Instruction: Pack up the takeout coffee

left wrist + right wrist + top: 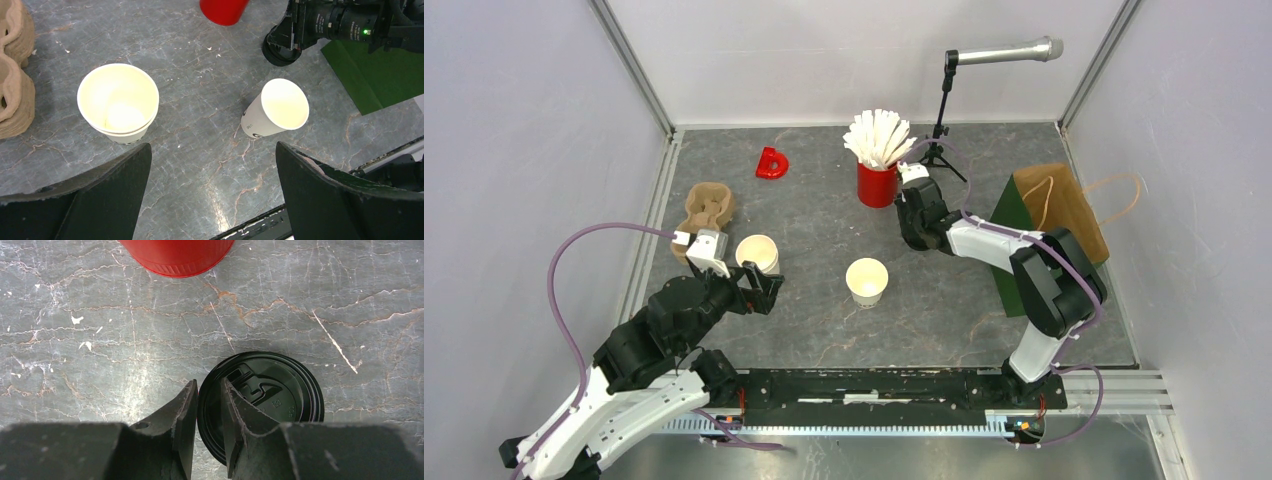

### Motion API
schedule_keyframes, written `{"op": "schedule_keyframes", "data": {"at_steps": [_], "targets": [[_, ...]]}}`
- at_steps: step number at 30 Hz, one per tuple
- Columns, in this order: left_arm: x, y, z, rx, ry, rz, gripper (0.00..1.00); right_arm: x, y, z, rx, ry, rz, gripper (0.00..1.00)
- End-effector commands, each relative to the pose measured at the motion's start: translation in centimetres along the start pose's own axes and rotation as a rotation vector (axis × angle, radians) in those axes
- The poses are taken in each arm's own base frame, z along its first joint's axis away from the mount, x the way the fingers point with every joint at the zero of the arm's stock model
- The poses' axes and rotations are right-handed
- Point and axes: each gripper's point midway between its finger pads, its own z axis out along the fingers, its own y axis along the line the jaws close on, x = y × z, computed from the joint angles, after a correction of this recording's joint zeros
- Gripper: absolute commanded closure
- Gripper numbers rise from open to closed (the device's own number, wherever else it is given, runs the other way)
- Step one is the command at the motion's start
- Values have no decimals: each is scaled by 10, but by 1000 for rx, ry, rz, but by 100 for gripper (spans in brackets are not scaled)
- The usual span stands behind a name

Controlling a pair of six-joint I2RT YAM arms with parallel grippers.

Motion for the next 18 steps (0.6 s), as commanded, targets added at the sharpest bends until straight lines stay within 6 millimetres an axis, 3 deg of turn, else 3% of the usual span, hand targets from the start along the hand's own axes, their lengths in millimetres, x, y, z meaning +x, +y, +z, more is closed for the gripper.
{"op": "schedule_keyframes", "data": {"at_steps": [1, 11, 18], "targets": [[-5, -4, 0, 12, -17, -20, 0, -21, 4, 2, 5, -47, 20, 72], [-5, -4, 0, 13, -16, -20, 0, -19, 10, -6, -42, -48, 25, 100], [-5, -4, 0, 14, -16, -19, 0, -23, 12, -24, -75, -84, 55, 100]]}}
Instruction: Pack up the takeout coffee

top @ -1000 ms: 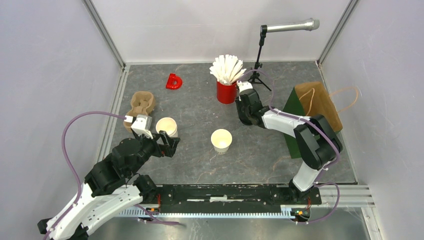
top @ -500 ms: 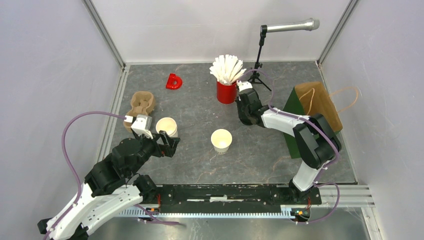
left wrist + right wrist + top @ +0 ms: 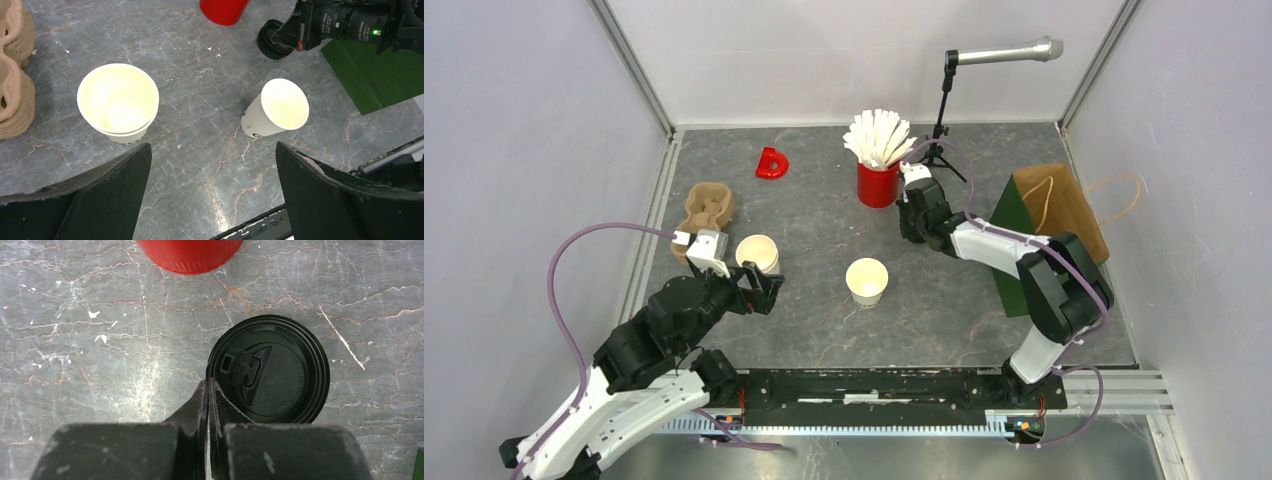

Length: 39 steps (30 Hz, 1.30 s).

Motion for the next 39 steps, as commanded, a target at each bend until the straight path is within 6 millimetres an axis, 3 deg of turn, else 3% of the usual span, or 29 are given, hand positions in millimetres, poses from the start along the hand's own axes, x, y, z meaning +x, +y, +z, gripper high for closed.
{"op": "schedule_keyframes", "data": {"at_steps": [1, 11, 39], "targets": [[-5, -4, 0, 14, -16, -19, 0, -20, 7, -19, -42, -81, 42, 100], [-5, -4, 0, 13, -18, -20, 0, -18, 9, -35, -71, -102, 67, 100], [-4, -3, 1, 8, -17, -21, 0, -39, 9, -78, -124, -207, 28, 100]]}}
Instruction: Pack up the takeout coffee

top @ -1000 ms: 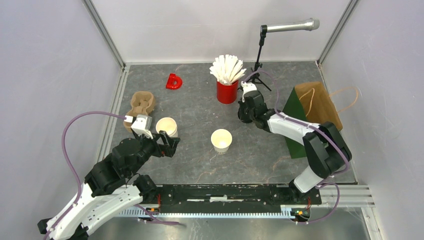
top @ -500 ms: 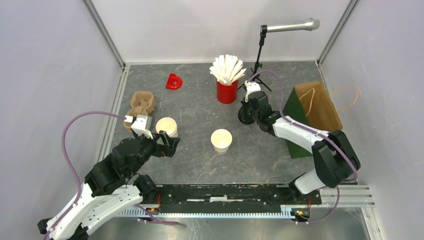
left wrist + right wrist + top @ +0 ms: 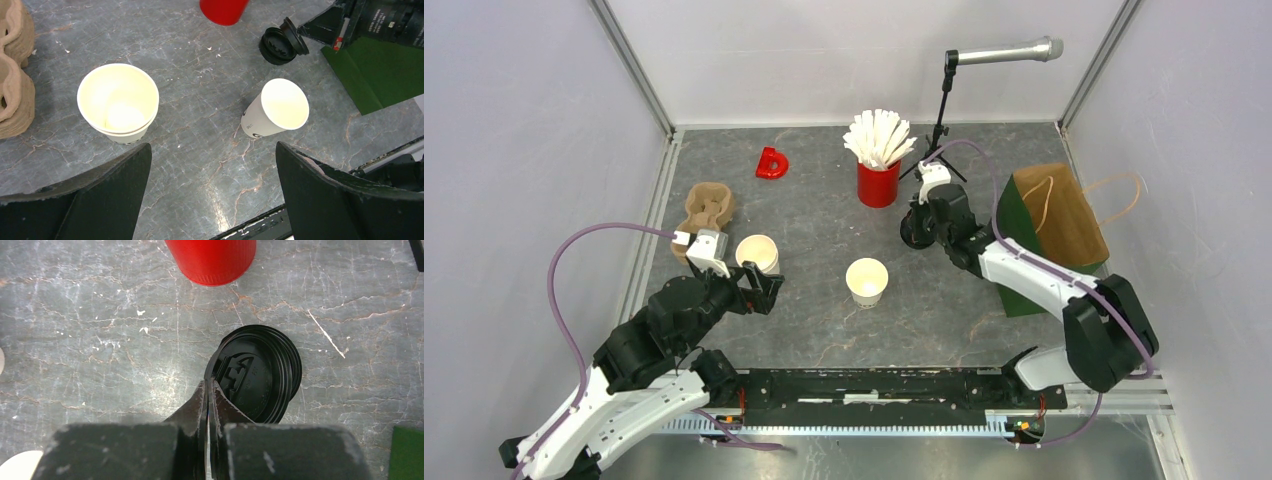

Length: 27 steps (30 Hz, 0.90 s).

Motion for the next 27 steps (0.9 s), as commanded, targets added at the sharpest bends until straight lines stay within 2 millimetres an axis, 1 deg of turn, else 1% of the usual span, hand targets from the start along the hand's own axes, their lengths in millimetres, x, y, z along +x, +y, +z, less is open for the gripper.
{"op": "schedule_keyframes", "data": {"at_steps": [1, 5, 6, 7, 8, 9, 11, 13, 15, 17, 18, 21, 23, 25, 27], "targets": [[-5, -3, 1, 8, -19, -22, 0, -18, 8, -14, -45, -67, -9, 100], [-3, -8, 6, 47, -36, 26, 1, -18, 11, -21, -70, -62, -19, 100], [-4, -15, 8, 91, -55, 52, 2, -18, 12, -25, -80, -61, -21, 100], [-1, -21, 11, 139, -60, 109, 5, -19, 16, -28, -102, -64, -22, 100], [0, -31, 13, 209, -77, 180, 11, -20, 20, -31, -125, -67, -23, 100], [3, -40, 15, 271, -88, 251, 14, -21, 22, -36, -142, -76, -23, 100], [3, -61, 15, 417, -118, 455, 19, -21, 29, -44, -184, -84, -28, 100], [-3, -78, 15, 514, -152, 614, 18, -15, 35, -53, -225, -65, -33, 100], [-11, -91, 23, 558, -185, 733, 15, -14, 43, -63, -267, -69, -35, 100], [-12, -98, 38, 579, -198, 868, 11, -15, 53, -73, -311, -78, -41, 100], [-10, -102, 48, 595, -199, 940, 11, -15, 59, -78, -335, -81, -47, 100], [0, -116, 68, 675, -203, 1131, 11, -15, 79, -93, -406, -89, -62, 100], [-5, -125, 79, 687, -259, 1203, 10, -18, 89, -104, -450, -105, -58, 100], [-15, -135, 86, 687, -343, 1247, 8, -18, 101, -114, -498, -114, -57, 100], [-22, -143, 90, 694, -387, 1276, 5, -18, 112, -123, -547, -119, -55, 100]]}}
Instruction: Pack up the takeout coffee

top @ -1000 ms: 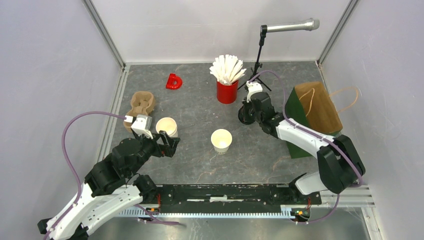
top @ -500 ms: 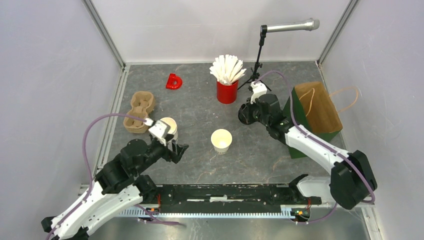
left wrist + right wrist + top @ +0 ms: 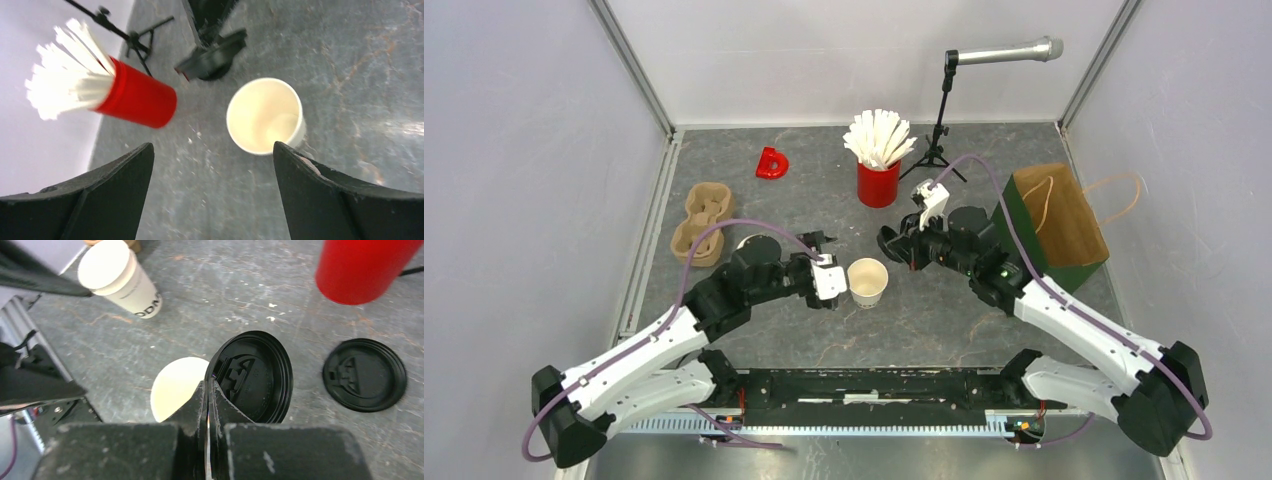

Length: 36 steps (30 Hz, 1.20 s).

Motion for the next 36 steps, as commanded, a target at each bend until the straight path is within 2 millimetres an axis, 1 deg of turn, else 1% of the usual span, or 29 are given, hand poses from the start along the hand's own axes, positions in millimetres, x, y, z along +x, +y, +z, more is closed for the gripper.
{"op": "schedule_keyframes", "data": {"at_steps": [1, 3, 8, 15, 20, 25, 29, 32, 36], "targets": [[-60, 33, 9, -67, -215, 295, 4, -5, 35, -10, -130, -28, 11, 100], [-63, 33, 15, -38, -218, 328, 3, -6, 46, -14, -160, -34, 6, 100], [-62, 24, 23, 61, -194, 391, 2, -15, 63, -24, -214, -62, 0, 100], [-51, 14, 27, 152, -141, 438, 4, -21, 85, -29, -278, -74, -5, 100], [-39, 6, 30, 203, -104, 450, 5, -24, 92, -29, -288, -79, -9, 100], [-35, -1, 34, 242, -104, 442, 7, -25, 97, -29, -299, -85, -10, 100], [-31, -4, 38, 259, -97, 441, 11, -24, 101, -29, -309, -83, -8, 100], [-34, -4, 40, 267, -108, 440, 13, -23, 104, -28, -322, -77, -10, 100], [-35, -7, 41, 279, -115, 436, 21, -25, 107, -28, -332, -77, -15, 100]]}}
